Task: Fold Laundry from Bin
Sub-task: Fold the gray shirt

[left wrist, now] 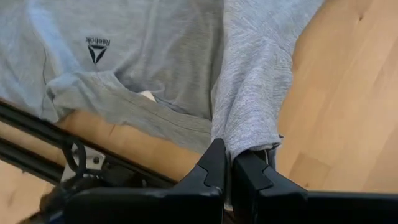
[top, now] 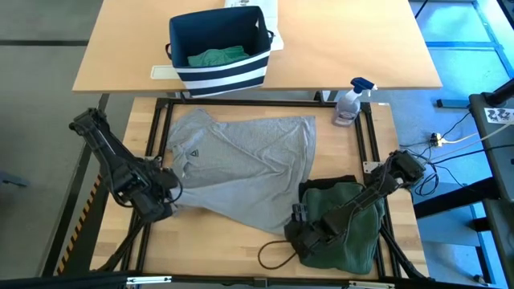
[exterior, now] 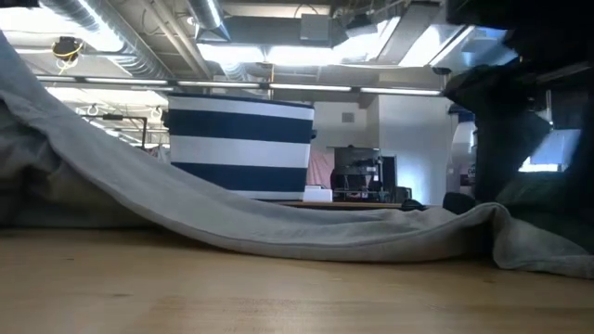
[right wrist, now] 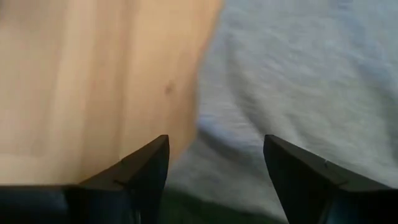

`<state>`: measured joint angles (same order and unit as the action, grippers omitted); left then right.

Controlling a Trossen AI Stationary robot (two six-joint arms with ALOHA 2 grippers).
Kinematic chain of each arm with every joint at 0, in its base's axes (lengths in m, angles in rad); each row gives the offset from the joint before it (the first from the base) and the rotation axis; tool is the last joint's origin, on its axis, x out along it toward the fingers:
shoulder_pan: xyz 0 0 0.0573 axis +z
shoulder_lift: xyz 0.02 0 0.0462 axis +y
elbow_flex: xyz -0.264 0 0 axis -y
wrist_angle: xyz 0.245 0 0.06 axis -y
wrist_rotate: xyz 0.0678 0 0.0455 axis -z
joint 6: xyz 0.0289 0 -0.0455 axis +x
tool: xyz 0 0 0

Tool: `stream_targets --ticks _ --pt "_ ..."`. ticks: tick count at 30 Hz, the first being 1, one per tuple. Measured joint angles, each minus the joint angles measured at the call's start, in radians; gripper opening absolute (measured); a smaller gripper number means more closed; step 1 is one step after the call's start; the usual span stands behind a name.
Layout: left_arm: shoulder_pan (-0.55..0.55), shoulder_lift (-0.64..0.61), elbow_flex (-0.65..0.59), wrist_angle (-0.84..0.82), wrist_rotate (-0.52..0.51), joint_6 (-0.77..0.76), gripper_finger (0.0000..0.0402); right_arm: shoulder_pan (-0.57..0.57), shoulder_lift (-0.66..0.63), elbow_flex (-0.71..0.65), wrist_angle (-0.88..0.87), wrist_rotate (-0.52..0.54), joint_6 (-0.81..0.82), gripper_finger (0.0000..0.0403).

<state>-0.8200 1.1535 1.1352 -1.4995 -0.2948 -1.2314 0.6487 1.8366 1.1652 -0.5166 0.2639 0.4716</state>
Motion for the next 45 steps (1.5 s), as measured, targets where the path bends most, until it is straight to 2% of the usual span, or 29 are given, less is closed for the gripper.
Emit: stream_targets --ticks 6,11,17,25,37,45 --pt "0.000 -0.012 0.000 -0.079 0.037 -0.116 0.0000 -0.001 0.059 0.000 0.005 -0.019 0.033 0.0259" --pt "0.001 -0.038 0.001 -0.075 -0.002 -0.151 0.0000 -0.001 0.090 0.003 0.022 -0.057 0.048 0.0259" --pt "0.013 -0.044 0.001 -0.072 -0.013 -0.150 0.0000 -0.001 0.085 0.009 0.002 -0.065 0.079 0.0259" --pt "0.013 -0.044 0.001 -0.072 -0.009 -0.149 0.0000 0.000 0.087 0.169 -0.283 -0.035 0.113 0.0259" --pt "0.013 -0.043 0.001 -0.072 0.003 -0.146 0.0000 0.013 0.099 0.212 -0.241 -0.058 0.149 0.0258" --pt "0.013 -0.043 0.001 -0.071 0.021 -0.147 0.0000 0.013 0.155 0.212 -0.218 -0.131 0.151 0.0209"
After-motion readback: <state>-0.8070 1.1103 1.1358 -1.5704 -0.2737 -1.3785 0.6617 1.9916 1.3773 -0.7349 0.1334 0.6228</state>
